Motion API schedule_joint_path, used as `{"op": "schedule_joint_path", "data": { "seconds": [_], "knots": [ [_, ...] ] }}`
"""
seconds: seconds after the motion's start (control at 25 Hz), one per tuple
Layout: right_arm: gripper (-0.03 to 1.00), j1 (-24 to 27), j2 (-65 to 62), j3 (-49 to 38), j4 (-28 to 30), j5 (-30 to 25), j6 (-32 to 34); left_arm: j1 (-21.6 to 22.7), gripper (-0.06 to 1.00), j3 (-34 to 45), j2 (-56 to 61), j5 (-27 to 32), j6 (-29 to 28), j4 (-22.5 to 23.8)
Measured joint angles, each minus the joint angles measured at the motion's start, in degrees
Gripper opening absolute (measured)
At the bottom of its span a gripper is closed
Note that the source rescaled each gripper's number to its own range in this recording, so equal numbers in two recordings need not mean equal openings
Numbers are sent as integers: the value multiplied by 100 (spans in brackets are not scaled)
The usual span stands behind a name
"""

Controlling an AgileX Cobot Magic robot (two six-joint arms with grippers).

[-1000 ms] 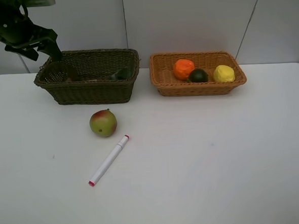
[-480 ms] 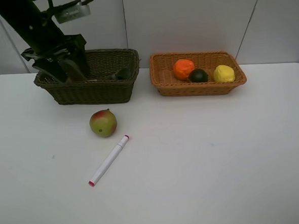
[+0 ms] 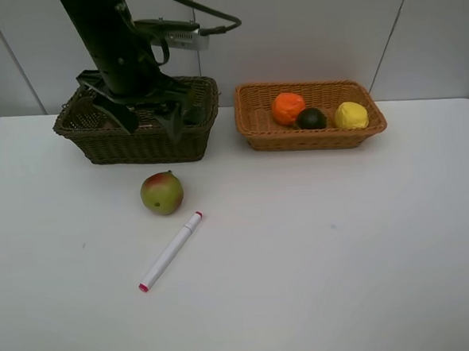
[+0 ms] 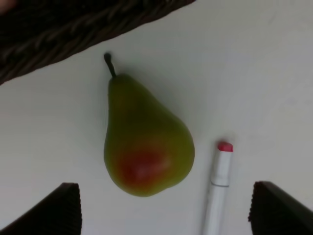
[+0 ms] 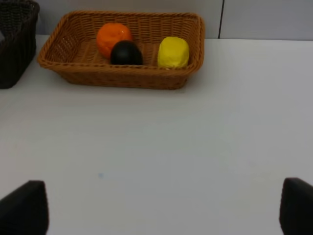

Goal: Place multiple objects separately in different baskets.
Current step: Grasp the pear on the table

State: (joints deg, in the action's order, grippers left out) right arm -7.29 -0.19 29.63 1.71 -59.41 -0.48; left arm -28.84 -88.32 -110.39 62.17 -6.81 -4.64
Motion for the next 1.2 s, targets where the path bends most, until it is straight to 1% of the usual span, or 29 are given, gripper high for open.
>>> {"op": "schedule_joint_path", "data": {
  "seconds": [0.12,0.24,0.44,0.68,0.84,1.2],
  "knots": [
    [100,0,0,0,0,0,0,-71,92,58,-145,-125,-288,76],
    [100,0,0,0,0,0,0,-79,92,288,-360,-395,-480,82],
    [100,0,0,0,0,0,0,-79,92,570,-685,-760,-616,99],
    [100,0,0,0,0,0,0,-79,92,597,-958,-848,-649,99],
    [100,0,0,0,0,0,0,-79,92,665,-965,-1018,-604,118],
    [100,0,0,0,0,0,0,-79,92,681,-1106,-1096,-570,118]
  ]
}}
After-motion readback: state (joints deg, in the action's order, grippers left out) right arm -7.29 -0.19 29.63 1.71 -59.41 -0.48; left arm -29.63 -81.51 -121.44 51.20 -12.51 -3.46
